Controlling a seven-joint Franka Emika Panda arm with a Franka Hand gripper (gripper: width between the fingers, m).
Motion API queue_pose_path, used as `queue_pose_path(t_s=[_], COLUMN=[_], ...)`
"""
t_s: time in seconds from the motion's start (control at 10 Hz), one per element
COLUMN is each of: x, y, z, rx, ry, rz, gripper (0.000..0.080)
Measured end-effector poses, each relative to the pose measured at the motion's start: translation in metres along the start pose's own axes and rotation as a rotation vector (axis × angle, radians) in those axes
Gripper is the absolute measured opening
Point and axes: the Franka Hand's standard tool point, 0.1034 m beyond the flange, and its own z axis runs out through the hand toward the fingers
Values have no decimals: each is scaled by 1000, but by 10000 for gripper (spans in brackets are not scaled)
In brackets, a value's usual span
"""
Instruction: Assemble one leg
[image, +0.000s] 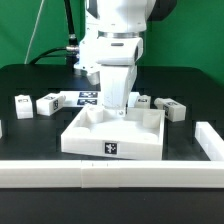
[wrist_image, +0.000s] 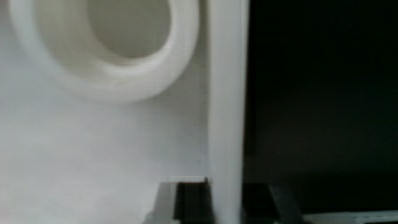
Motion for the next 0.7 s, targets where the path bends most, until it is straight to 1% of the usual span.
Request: queue_pose_path(t_s=[0.4,0.5,0.6,0.7], x=[0,-1,2,5], y=[1,7,16,24], z=[0,-1,0,-1], rx=[0,-3,-5,-20], ry=[0,-6,-6,-4], rz=[-7,-83,-117,-159], gripper=[57,57,57,57])
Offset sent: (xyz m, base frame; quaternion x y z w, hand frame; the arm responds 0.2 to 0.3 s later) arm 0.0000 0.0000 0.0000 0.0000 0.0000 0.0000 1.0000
